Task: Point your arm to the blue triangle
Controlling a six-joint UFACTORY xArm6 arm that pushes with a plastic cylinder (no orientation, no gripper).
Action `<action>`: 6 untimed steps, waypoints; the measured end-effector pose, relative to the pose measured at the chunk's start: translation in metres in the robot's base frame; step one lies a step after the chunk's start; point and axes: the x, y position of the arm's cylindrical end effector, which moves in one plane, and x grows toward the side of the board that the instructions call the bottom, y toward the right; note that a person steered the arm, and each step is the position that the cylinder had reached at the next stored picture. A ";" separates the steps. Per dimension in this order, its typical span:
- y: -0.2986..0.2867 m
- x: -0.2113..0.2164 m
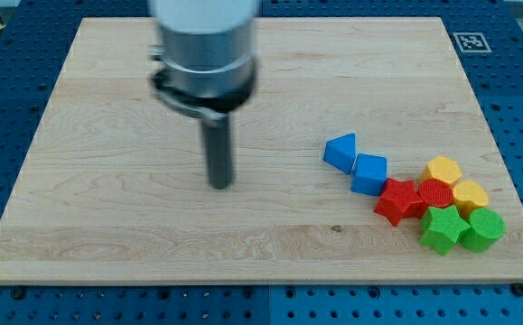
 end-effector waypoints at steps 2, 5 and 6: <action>0.007 -0.091; 0.041 -0.080; 0.077 -0.060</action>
